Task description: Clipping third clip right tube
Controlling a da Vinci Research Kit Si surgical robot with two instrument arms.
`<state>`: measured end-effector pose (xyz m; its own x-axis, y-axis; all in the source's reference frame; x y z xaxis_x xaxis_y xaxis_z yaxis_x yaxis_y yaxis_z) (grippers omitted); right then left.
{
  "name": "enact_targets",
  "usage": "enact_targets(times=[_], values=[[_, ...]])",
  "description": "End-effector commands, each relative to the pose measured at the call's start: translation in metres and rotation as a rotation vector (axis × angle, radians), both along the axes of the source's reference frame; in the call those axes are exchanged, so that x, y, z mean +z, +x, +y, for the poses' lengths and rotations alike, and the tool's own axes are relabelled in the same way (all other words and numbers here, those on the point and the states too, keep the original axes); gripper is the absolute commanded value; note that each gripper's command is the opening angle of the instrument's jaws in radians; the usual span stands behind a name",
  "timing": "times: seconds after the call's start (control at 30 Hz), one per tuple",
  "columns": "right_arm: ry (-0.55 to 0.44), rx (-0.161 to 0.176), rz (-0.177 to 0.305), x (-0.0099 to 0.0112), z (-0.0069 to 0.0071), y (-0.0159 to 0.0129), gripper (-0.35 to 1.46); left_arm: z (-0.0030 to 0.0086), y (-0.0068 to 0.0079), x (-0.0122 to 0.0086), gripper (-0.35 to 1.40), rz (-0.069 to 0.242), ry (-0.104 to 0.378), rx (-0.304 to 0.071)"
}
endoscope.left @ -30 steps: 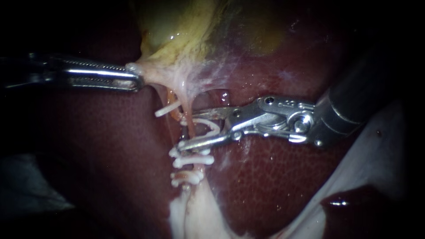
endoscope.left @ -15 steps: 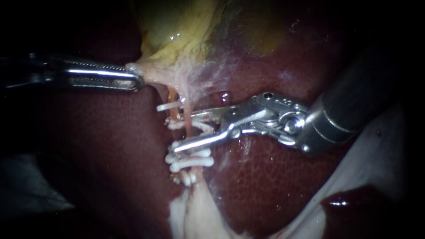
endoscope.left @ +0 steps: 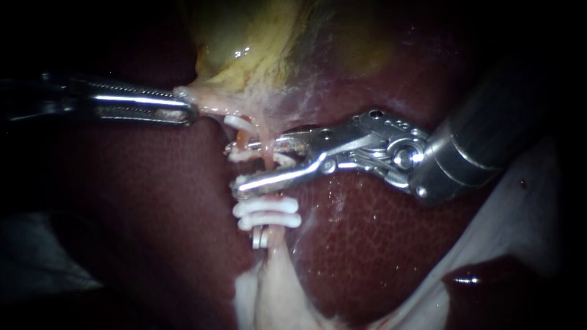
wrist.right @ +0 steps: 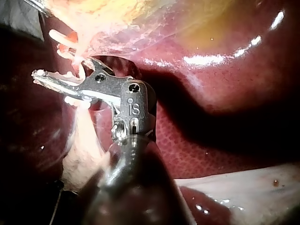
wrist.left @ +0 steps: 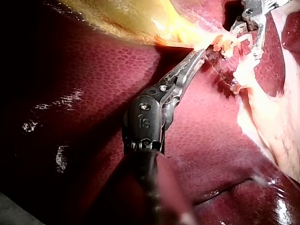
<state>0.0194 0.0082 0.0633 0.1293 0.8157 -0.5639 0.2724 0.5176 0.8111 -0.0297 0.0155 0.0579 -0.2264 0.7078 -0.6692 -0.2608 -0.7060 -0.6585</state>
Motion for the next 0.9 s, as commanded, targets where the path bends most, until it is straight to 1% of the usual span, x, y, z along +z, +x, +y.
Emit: enact_targets(times=[0.03,0.13,0.2,0.33,0.43,0.63,0.9], values=[[0.007,-0.005,0.000,-0.0001,-0.0001,0.0000,0.40,0.0000,0.0001,0.0001,-0.35,0.000,0.000,-0.001],[0.012,-0.015,0.004,-0.0002,-0.0004,-0.0003,0.39,0.0001,0.0003,0.0003,-0.35,0.000,-0.006,0.002],[0.019,-0.028,0.013,-0.0004,-0.0007,-0.0005,0.39,0.0001,0.0003,0.0004,-0.35,0.002,-0.005,0.004],[0.020,-0.069,0.023,-0.0006,-0.0011,-0.0009,0.39,0.0001,0.0004,0.0005,-0.35,0.002,-0.005,0.005],[0.020,-0.096,0.021,-0.0007,-0.0014,-0.0010,0.39,0.0001,0.0004,0.0005,-0.35,0.002,-0.005,0.005],[0.028,-0.118,0.030,-0.0011,-0.0022,-0.0006,0.39,0.0002,0.0004,0.0006,-0.35,0.002,-0.005,0.005],[0.037,-0.174,0.052,-0.0019,-0.0037,0.0001,0.38,0.0003,0.0004,0.0008,-0.35,0.001,0.000,0.003]])
